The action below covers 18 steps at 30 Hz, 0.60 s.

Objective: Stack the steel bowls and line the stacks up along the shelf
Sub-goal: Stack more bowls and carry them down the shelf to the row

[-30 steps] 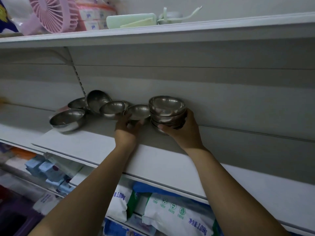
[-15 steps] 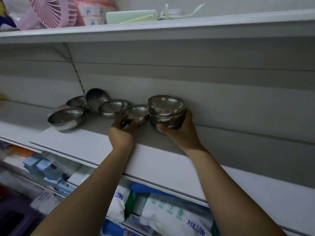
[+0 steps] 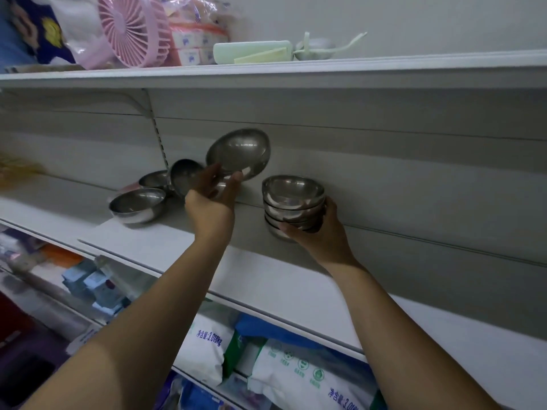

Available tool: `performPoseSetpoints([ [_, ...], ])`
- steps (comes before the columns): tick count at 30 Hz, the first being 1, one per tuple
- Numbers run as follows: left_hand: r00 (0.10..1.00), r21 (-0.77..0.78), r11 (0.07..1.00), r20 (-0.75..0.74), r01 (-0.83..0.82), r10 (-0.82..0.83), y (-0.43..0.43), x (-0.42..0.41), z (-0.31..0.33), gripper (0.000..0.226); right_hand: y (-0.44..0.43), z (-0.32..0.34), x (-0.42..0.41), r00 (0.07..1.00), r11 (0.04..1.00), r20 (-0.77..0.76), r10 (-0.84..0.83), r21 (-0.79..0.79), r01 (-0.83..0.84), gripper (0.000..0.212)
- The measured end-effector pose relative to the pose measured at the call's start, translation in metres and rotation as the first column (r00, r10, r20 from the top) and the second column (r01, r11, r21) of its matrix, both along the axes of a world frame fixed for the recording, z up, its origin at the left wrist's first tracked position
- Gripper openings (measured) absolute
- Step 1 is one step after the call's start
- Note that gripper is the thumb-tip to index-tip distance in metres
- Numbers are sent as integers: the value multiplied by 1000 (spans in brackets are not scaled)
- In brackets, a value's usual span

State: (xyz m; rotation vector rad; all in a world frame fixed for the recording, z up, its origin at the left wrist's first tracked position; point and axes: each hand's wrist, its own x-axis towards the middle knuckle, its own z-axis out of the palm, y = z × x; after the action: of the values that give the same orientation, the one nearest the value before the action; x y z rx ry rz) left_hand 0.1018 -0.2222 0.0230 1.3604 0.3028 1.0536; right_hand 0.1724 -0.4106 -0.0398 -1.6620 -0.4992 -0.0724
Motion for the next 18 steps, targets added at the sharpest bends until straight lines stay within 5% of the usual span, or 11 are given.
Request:
performPoseSetpoints([
  [5, 986, 160, 974, -80, 159, -148, -6, -9, 12, 29, 2, -1, -2, 999, 999, 1, 43, -9, -43, 100],
  [18, 937, 214, 936, -273, 281, -219, -11, -15, 3, 46, 4, -3, -3, 993, 993, -22, 115, -8, -115, 100],
])
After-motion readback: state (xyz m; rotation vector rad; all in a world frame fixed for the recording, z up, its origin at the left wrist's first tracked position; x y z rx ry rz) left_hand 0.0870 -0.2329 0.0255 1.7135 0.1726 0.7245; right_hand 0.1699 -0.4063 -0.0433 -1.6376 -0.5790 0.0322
